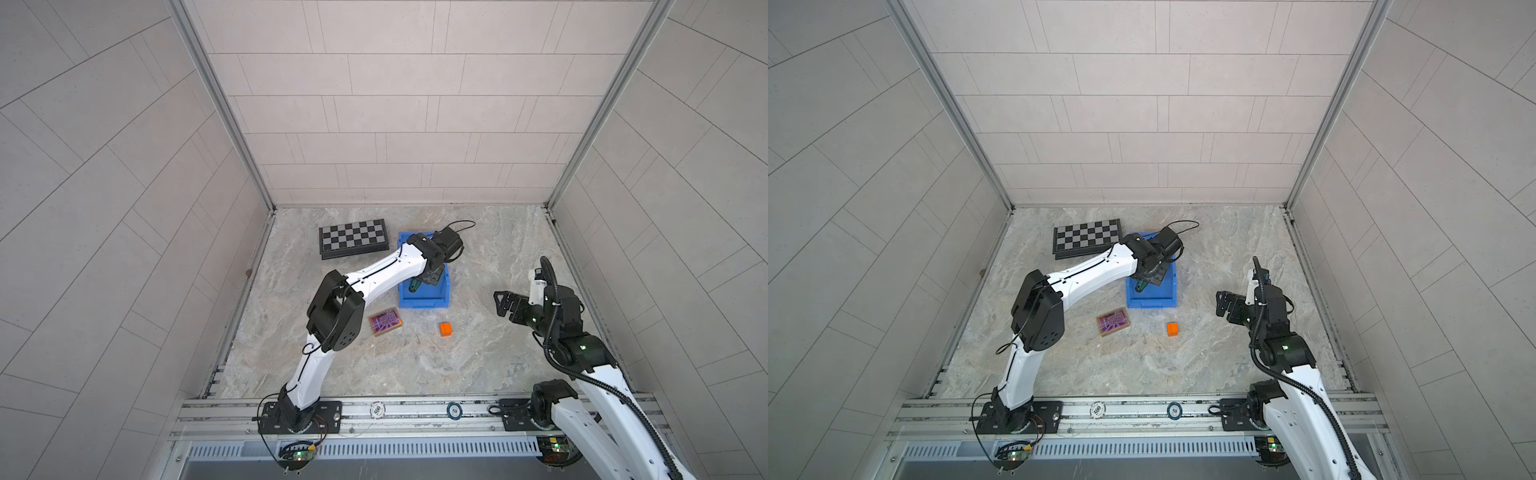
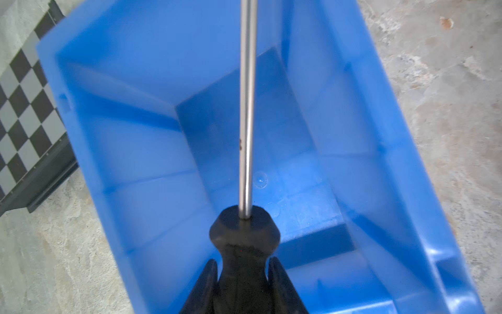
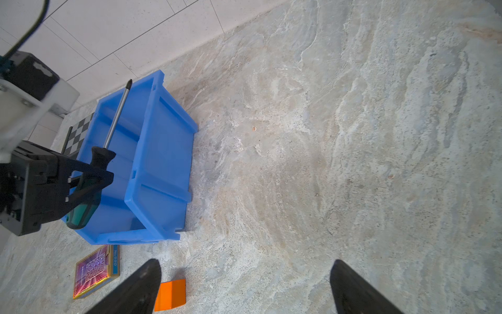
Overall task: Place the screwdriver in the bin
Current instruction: 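Lift the screwdriver with the left gripper and carry it over the blue bin, then lower the screwdriver into the blue bin and open the left gripper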
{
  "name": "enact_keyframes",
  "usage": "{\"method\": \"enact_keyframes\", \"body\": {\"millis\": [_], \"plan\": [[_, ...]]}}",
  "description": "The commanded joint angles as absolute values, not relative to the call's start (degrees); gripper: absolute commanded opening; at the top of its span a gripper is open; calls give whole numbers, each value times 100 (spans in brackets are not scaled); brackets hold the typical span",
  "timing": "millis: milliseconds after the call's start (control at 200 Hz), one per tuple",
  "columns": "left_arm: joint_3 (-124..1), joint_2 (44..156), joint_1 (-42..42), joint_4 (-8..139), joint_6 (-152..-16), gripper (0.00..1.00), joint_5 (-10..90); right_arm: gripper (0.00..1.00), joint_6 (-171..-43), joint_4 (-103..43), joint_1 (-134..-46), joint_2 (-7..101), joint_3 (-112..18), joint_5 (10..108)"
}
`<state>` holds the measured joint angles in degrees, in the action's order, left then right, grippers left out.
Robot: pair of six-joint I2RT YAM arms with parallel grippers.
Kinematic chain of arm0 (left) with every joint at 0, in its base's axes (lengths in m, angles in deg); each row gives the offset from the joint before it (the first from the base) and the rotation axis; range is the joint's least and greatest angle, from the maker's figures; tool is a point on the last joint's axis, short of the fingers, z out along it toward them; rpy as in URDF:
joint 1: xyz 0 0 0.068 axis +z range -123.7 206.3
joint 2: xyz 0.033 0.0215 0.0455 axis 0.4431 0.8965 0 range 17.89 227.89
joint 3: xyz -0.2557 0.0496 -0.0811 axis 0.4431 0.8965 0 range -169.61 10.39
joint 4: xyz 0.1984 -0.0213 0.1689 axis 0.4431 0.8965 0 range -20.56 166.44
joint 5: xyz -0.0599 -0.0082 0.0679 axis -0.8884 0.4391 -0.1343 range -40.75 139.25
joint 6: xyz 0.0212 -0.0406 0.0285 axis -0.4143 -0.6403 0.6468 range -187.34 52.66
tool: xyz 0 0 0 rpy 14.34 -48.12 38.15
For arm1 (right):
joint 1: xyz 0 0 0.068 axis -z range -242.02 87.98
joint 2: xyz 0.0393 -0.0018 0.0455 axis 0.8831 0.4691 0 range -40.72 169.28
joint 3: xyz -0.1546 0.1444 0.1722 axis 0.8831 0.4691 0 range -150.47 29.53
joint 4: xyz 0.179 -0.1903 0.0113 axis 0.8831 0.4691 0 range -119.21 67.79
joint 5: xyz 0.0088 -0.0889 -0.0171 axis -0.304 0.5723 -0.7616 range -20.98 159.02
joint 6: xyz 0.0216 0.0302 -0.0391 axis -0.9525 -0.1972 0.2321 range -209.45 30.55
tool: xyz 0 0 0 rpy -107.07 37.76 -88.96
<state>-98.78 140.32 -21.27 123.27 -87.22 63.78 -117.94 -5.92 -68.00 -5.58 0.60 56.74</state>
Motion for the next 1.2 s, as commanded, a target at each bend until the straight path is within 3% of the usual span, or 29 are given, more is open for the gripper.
{"method": "enact_keyframes", "body": {"millis": [0, 1197], "plan": [[-9947, 14060, -2081, 12110, -8730, 7, 6224, 99, -11756, -528, -6782, -645, 105, 5654], [-9737, 14816, -1857, 11796, -8710, 17, 6037, 99, -11713, -512, -6726, -663, 158, 5645]]}}
